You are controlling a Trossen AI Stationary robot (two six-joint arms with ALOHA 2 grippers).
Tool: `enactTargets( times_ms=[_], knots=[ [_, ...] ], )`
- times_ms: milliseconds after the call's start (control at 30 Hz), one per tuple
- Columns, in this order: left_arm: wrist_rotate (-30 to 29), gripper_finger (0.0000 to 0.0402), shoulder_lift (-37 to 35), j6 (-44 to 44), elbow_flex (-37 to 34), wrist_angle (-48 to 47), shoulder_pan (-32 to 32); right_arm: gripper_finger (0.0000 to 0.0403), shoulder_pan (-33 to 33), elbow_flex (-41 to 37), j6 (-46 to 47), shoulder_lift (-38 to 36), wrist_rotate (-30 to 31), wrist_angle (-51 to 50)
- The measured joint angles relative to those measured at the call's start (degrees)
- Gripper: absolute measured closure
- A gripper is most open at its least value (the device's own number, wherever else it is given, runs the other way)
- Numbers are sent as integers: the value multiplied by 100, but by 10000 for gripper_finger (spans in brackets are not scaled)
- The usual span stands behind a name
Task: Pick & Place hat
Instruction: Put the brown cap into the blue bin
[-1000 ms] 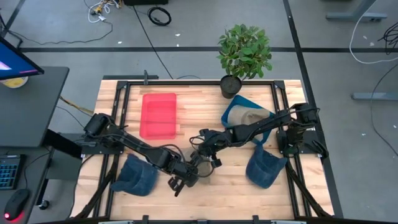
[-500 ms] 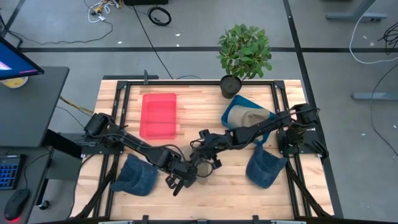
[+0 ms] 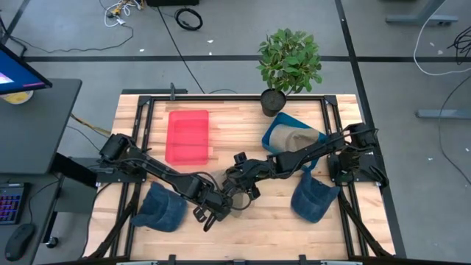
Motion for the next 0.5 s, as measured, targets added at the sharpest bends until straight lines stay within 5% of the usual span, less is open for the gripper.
enactTargets(
  times_ms=[267, 500],
  knots=[
    [24, 392, 0, -179, 0, -35, 75, 149, 99, 0, -34, 0, -315, 7],
    [236, 392, 0, -162, 0, -33, 156, 157, 227, 0, -422, 0, 426, 91]
  ],
)
